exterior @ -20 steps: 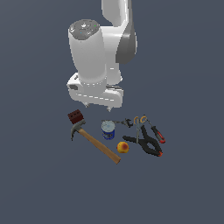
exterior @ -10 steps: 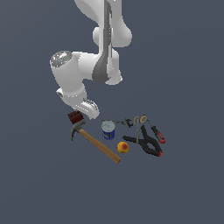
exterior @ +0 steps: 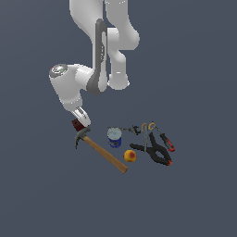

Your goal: Pick up a designated object from a clutter of objects.

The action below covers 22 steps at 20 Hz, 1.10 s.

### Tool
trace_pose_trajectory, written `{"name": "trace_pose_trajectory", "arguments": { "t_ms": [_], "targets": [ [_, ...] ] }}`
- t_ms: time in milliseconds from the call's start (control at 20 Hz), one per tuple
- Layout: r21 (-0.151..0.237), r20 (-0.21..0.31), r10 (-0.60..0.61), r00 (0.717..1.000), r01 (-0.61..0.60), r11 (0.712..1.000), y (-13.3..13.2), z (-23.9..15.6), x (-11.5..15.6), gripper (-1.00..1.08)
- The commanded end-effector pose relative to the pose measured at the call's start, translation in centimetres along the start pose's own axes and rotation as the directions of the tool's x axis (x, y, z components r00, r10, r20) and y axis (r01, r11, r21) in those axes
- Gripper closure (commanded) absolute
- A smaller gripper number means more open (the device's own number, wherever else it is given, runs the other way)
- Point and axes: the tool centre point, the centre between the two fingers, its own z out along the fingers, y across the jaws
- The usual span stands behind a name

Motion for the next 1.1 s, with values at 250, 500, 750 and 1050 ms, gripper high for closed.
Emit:
{"name": "trace_pose_trajectory", "arguments": {
  "t_ms": [250, 500, 750, 1050],
  "targets": [
    [-0.006, -0.011, 0.083, 0.996, -0.084, 0.996, 2.7, 1.6, 0.1, -0.92],
    [-0.007, -0.01, 0.082, 0.997, -0.082, 0.997, 2.6, 1.7, 0.1, -0.92],
    [-0.007, -0.01, 0.084, 0.996, -0.084, 0.996, 2.7, 2.9, 0.0, -0.92],
    [-0.007, -0.011, 0.087, 0.996, -0.087, 0.996, 2.8, 5.3, 0.0, -0.92]
  ]
}}
